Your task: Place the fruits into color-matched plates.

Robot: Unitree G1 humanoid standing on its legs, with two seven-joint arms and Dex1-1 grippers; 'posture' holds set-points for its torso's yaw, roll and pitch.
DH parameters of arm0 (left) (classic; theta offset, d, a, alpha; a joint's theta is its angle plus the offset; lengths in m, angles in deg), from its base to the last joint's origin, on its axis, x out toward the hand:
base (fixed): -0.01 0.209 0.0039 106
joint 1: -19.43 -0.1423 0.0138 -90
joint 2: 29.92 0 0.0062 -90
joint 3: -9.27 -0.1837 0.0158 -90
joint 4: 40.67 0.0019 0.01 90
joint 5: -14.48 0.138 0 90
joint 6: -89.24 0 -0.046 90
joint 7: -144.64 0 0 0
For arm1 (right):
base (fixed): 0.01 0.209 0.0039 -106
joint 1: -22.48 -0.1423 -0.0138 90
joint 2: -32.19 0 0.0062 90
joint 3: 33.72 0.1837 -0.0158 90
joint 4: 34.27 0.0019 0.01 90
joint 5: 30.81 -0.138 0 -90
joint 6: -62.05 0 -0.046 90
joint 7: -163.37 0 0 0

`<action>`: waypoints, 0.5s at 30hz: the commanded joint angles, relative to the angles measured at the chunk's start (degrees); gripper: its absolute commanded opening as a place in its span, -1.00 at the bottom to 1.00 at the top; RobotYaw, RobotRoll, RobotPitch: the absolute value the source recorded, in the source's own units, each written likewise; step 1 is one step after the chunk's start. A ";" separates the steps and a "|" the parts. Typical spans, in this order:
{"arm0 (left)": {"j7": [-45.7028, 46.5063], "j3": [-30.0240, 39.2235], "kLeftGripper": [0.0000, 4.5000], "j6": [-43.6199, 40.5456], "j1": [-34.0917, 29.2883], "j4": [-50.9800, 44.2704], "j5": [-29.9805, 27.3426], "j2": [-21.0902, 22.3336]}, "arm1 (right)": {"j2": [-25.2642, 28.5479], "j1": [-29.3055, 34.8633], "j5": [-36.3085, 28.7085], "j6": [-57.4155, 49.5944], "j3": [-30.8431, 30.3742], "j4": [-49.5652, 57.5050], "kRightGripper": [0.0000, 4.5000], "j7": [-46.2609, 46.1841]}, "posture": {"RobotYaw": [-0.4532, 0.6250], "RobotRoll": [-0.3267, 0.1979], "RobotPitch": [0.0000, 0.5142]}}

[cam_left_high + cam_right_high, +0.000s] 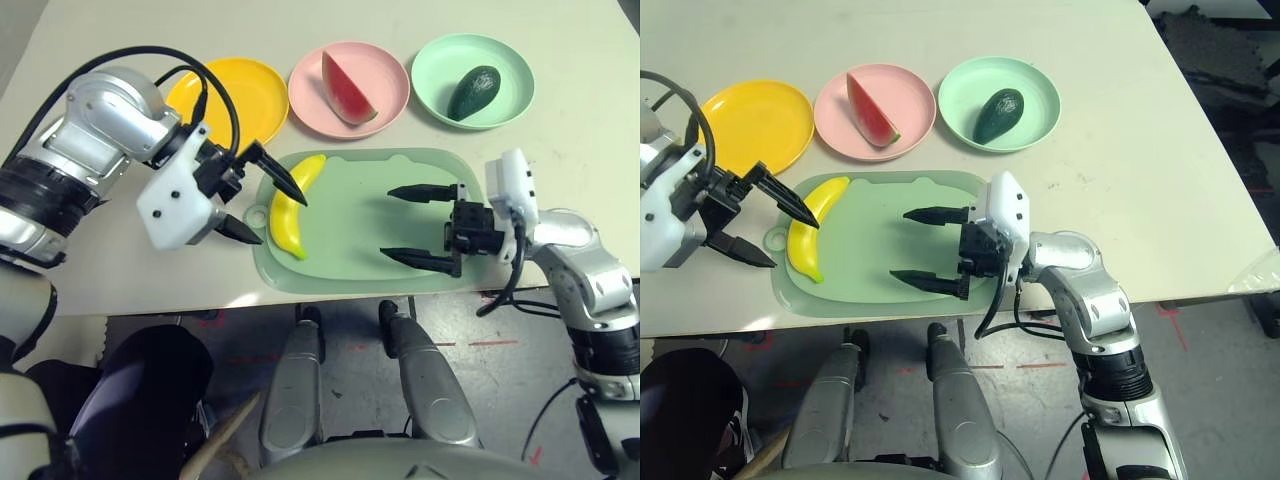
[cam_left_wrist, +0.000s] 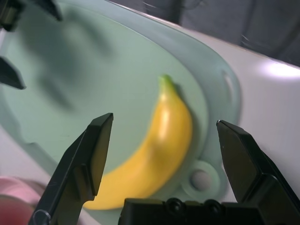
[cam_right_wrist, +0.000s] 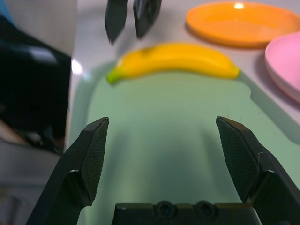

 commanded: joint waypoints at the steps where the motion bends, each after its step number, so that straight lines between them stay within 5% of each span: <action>1: -0.50 -4.26 1.00 7.76 2.87 4.82 3.47 -2.29 | 0.19 1.31 1.96 3.53 -2.16 -1.53 0.99 -0.14 | -0.21 0.25 0.56; 15: -0.50 0.56 1.00 10.57 2.87 13.29 9.66 -10.93 | 1.96 2.47 2.75 3.88 -4.85 0.45 0.99 -1.91 | -0.25 0.25 0.57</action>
